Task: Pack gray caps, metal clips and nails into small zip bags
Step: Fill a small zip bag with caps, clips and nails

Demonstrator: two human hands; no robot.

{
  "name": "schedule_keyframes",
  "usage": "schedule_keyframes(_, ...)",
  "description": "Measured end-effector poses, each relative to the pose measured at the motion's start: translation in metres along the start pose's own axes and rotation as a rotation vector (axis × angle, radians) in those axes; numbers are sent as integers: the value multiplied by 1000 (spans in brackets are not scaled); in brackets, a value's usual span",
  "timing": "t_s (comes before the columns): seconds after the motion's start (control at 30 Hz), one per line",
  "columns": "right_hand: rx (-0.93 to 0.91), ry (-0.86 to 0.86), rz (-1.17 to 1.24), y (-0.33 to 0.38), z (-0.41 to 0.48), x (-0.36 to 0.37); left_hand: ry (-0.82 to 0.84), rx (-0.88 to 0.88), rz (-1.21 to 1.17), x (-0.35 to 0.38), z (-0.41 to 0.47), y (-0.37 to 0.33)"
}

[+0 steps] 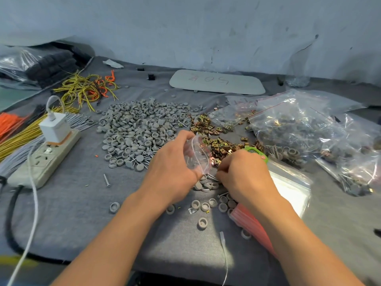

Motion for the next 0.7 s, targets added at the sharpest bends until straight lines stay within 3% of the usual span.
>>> schedule_keyframes(0.17,-57,101,-167,15,0,8,-6,-16,13,0,0,2)
schedule_keyframes(0.33,-41,180,-155,20,-4,10,5,-15,2,-3,-1,3)
schedule_keyframes(0.7,50,99,-176,0,0,7,35,-23,-10,-9,-2,8)
Point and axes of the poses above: each hand's wrist, its own z-axis towards the middle knuckle, its own x-axis out of the palm, y = z × x, the point moved 8 cm from there along z, towards the middle knuckle, and after that the axes turned 12 degrees about -x, right-handed, at the moved point
